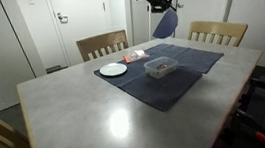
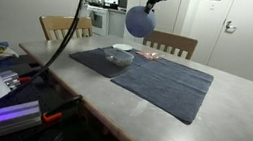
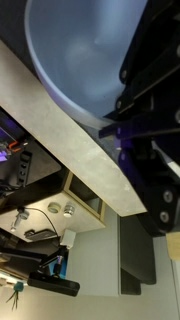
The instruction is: Pick the blue bowl and pour the beans into the clear bowl
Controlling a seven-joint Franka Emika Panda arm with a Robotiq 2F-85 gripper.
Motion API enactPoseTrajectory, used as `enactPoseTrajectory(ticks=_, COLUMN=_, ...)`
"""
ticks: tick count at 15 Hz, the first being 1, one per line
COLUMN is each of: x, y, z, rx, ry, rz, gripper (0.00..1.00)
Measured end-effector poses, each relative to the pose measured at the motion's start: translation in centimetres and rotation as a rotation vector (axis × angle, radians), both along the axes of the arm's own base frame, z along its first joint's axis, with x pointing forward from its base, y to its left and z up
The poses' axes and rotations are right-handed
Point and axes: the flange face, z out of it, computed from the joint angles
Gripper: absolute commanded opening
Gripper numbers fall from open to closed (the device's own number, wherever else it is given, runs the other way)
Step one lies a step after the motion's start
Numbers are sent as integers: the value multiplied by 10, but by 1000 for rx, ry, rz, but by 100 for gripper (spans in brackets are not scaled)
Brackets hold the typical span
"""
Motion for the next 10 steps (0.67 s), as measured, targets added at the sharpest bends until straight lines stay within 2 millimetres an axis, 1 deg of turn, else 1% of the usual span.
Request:
enactPoseTrajectory(ticks=2, x=2, y=-6, z=6, rx=-7, ry=-44, rz=-43, gripper=1)
enactPoseTrajectory(ticks=4, x=4, y=-15, z=6, rx=-12, ry=-81, rz=-86, gripper=1)
enactPoseTrajectory(ticks=10, x=5, y=-57, z=2, rx=-48, ry=-151, rz=-238, gripper=1)
